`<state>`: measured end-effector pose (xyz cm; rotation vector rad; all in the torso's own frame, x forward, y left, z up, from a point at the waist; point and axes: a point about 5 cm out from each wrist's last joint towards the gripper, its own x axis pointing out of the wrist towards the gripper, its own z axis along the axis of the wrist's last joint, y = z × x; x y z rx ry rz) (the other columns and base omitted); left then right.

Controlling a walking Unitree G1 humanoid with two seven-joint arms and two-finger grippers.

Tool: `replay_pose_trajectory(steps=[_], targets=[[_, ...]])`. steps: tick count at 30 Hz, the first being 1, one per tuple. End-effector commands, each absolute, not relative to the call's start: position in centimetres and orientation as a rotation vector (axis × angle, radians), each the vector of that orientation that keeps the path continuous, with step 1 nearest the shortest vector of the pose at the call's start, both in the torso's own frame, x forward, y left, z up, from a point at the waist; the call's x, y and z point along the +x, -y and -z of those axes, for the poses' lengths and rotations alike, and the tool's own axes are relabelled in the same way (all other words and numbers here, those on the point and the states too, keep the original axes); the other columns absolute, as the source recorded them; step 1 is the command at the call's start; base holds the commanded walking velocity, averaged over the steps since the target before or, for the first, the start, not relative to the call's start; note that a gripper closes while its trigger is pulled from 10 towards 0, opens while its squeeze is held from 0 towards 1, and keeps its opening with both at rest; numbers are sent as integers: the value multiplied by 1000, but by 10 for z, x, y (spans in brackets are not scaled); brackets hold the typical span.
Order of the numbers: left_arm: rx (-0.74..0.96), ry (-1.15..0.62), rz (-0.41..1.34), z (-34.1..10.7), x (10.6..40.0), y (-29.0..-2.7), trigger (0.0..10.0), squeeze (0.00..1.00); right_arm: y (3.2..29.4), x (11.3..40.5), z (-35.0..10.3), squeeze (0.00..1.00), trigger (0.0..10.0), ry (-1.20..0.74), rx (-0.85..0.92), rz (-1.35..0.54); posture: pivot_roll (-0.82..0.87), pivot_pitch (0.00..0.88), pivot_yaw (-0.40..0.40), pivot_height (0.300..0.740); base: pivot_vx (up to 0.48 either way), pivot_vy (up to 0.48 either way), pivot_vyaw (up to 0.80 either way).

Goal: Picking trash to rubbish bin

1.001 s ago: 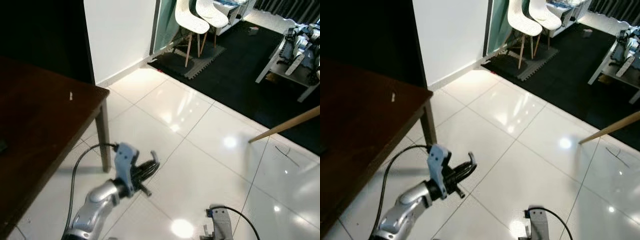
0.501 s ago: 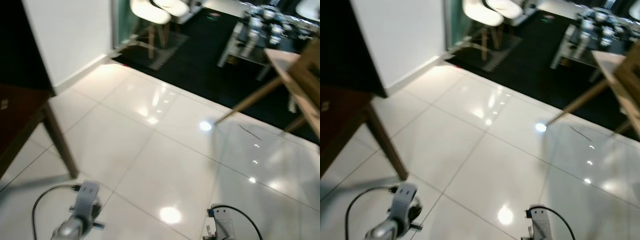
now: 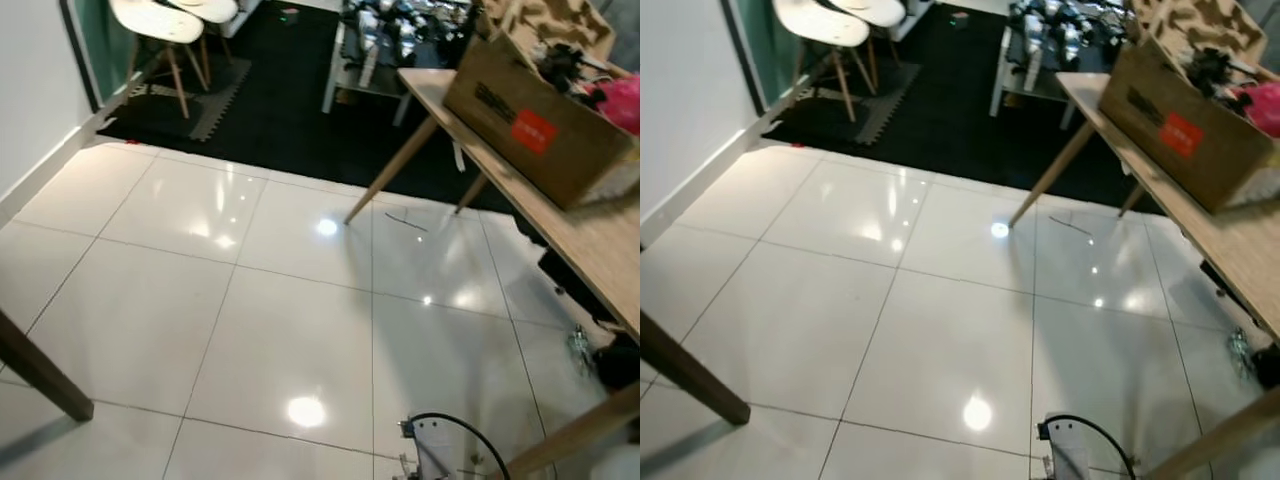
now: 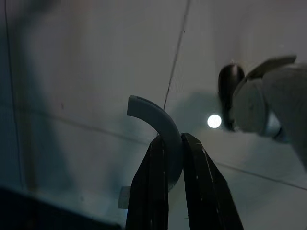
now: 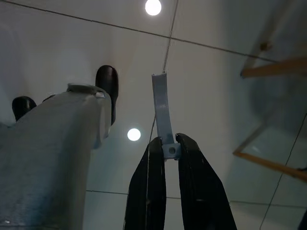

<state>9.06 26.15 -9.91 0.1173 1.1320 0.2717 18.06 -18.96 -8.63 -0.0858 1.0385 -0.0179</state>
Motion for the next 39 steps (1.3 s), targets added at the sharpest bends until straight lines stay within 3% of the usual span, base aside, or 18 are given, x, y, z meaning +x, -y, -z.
replay_pose_trajectory(steps=[1, 11, 13, 24, 27, 29, 31, 33, 35, 39], targets=[[118, -1155, -277, 102, 84, -258, 10000, 0, 188, 172, 90, 0, 10000, -1068, -93, 7, 220, 96, -80, 740, 0, 0, -800], [181, -1109, -235, 97, 103, -260, 10000, 0, 187, 175, 89, 0, 10000, -1068, -143, -41, 245, 95, -143, 740, 0, 0, -89], [159, -1097, -258, 97, 105, -257, 10000, 0, 190, 180, 87, 0, 10000, -1064, -209, -94, 260, 91, -200, 740, 0, 0, 0], [56, -1165, -317, 111, 83, -225, 10000, 0, 205, 210, 69, 0, 10000, -1000, -307, -132, 269, 92, -287, 740, 0, 0, 0], [56, -1175, -312, 112, 80, -224, 10000, 0, 203, 212, 68, 0, 10000, -995, -306, -134, 272, 91, -277, 740, 0, 0, 0], [88, -1183, -288, 111, 78, -228, 10000, 0, 198, 212, 69, 0, 10000, -991, -278, -126, 275, 90, -207, 740, 0, 0, 0], [102, -1186, -278, 111, 78, -230, 10000, 0, 195, 212, 69, 0, 10000, -990, -266, -123, 275, 90, -207, 740, 0, 0, 0], [174, -1188, -229, 108, 79, -241, 10000, 0, 184, 207, 74, 0, 10000, -995, -204, -100, 270, 82, -111, 740, 0, 0, 0], [196, -1188, -215, 107, 80, -245, 10000, 0, 180, 205, 75, 0, 10000, -998, -186, -93, 270, 82, -111, 740, 0, 0, 0], [320, -1158, -156, 96, 94, -269, 10000, 0, 166, 188, 86, 0, 10000, -1035, -103, -59, 261, 72, -2, 740, 0, 0, 0]])
